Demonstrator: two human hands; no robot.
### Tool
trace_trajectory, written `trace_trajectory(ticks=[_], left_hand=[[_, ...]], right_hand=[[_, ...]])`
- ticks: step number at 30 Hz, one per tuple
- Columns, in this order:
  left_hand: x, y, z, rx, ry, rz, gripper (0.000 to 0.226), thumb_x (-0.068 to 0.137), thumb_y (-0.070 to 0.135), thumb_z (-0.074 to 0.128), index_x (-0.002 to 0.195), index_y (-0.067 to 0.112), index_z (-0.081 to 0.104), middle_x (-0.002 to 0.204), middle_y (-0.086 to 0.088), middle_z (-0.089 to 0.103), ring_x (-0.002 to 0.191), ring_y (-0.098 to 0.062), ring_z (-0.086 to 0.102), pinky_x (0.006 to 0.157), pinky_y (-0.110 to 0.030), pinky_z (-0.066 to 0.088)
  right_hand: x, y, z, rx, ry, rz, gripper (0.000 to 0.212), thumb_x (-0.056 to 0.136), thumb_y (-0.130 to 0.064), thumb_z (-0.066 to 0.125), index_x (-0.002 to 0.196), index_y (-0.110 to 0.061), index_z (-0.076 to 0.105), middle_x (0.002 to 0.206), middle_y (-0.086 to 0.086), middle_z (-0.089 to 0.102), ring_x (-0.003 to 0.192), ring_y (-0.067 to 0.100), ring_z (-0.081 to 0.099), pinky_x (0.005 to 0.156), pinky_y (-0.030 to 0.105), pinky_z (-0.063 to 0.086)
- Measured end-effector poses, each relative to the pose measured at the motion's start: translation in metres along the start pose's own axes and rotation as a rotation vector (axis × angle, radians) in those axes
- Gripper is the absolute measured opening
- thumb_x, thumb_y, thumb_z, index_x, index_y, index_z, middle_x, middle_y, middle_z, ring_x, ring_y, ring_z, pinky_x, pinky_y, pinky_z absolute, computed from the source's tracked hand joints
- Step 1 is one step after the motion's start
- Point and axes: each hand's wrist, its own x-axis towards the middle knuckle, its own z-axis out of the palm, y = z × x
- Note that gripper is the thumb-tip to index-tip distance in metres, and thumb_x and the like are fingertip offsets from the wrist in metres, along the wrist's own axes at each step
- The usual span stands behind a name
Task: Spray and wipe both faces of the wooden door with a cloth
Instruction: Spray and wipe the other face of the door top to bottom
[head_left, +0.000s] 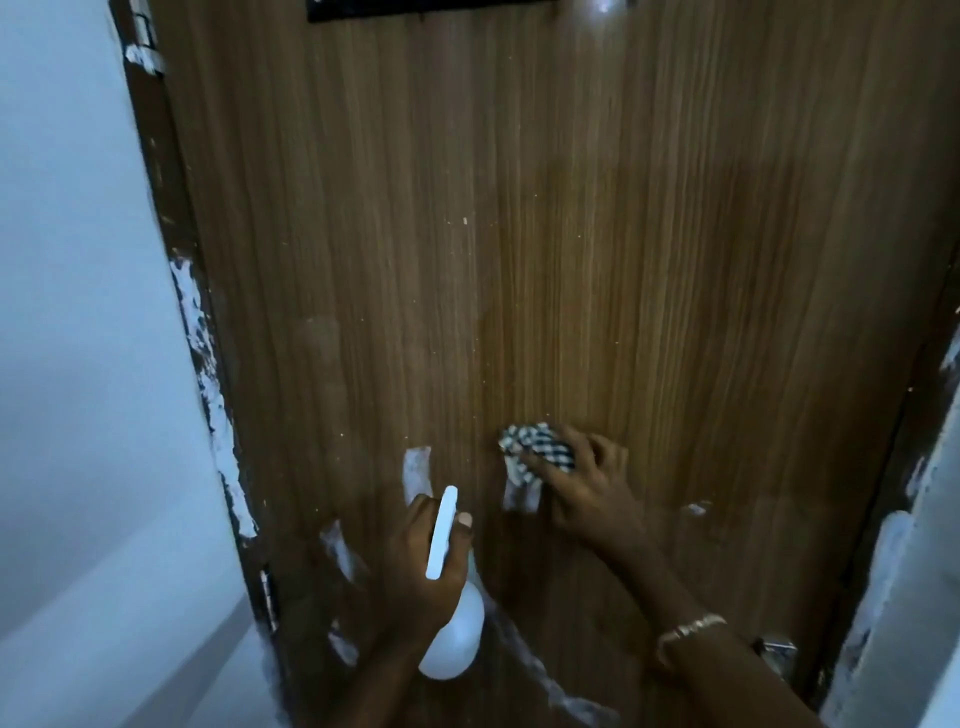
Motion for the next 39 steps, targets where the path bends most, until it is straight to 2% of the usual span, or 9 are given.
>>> trace_trajectory(ticks=[3,7,10,13,18,21,27,34,39], left_hand=[[-0.003,-0.020,-0.008,-0.017,0.153,0.082,0.031,0.106,0.041,0.057,0.116,0.012,0.062,0.102,-0.010,0.077,0.099,-0.021,0.070,0.101,-0.026,0.055],[0.004,-0.036,-0.009,0.199,0.360,0.283,0.027,0.108,0.027,0.057,0.105,0.000,0.060,0.075,-0.017,0.077,0.079,-0.024,0.071,0.101,-0.020,0.046],[0.010,-0.038,-0.021,0.159,0.266,0.210,0.024,0.096,0.022,0.072,0.105,0.000,0.072,0.087,-0.014,0.077,0.088,-0.015,0.069,0.101,-0.017,0.052],[0.007,-0.049,-0.037,0.092,0.201,0.098,0.034,0.096,0.027,0.075,0.115,-0.001,0.075,0.110,-0.012,0.077,0.103,-0.027,0.075,0.091,-0.036,0.062],[0.001,-0.077,-0.051,0.228,0.329,0.177,0.046,0.098,0.041,0.070,0.105,-0.004,0.077,0.094,-0.017,0.080,0.087,-0.028,0.078,0.089,-0.030,0.061],[0.002,-0.091,-0.062,0.200,0.342,0.137,0.051,0.098,0.044,0.071,0.105,-0.006,0.078,0.102,-0.015,0.080,0.094,-0.030,0.078,0.080,-0.044,0.067],[0.007,-0.097,-0.085,0.040,0.313,-0.011,0.056,0.098,0.052,0.067,0.118,0.000,0.075,0.115,-0.008,0.078,0.109,-0.024,0.074,0.088,-0.045,0.064],[0.016,-0.108,-0.120,-0.041,0.291,-0.139,0.066,0.095,0.069,0.056,0.114,0.008,0.074,0.108,-0.005,0.078,0.098,-0.021,0.075,0.088,-0.026,0.059],[0.029,-0.115,-0.127,-0.088,0.302,-0.136,0.036,0.090,0.032,0.072,0.120,0.011,0.071,0.112,0.005,0.074,0.100,-0.012,0.072,0.088,-0.015,0.056]], right_hand=[[-0.005,0.008,-0.024,0.073,0.056,0.289,0.085,0.074,-0.022,0.075,0.147,-0.045,0.038,0.147,0.016,0.030,0.120,0.045,0.037,0.092,0.059,0.046],[0.101,-0.035,-0.041,0.156,0.312,0.720,0.067,0.085,-0.022,0.064,0.146,-0.038,0.044,0.151,0.015,0.027,0.129,0.039,0.031,0.103,0.050,0.039],[0.125,-0.092,-0.004,0.123,0.081,0.315,0.063,0.080,-0.031,0.066,0.141,-0.034,0.049,0.150,0.012,0.025,0.127,0.040,0.027,0.101,0.061,0.038],[0.060,-0.107,0.029,0.065,-0.047,0.062,0.060,0.081,-0.049,0.051,0.139,-0.033,0.054,0.148,0.012,0.032,0.124,0.040,0.035,0.091,0.063,0.048],[0.069,-0.077,-0.001,0.151,0.139,0.522,0.068,0.083,-0.028,0.061,0.147,-0.044,0.041,0.148,0.018,0.033,0.120,0.044,0.038,0.096,0.053,0.040],[0.152,-0.110,-0.003,0.182,0.243,0.664,0.065,0.084,-0.027,0.057,0.146,-0.039,0.045,0.150,0.020,0.031,0.125,0.041,0.031,0.100,0.054,0.035],[0.094,-0.158,0.067,-0.006,-0.087,-0.067,0.084,0.064,-0.044,0.083,0.142,-0.035,0.052,0.150,0.012,0.032,0.126,0.039,0.037,0.099,0.059,0.040],[0.186,-0.144,0.004,0.238,0.242,0.658,0.066,0.085,-0.032,0.060,0.147,-0.043,0.040,0.151,0.019,0.031,0.126,0.042,0.030,0.101,0.063,0.036],[0.203,-0.210,0.047,0.078,-0.118,-0.031,0.062,0.085,-0.040,0.066,0.143,-0.039,0.047,0.156,0.012,0.034,0.134,0.040,0.028,0.106,0.062,0.028]])
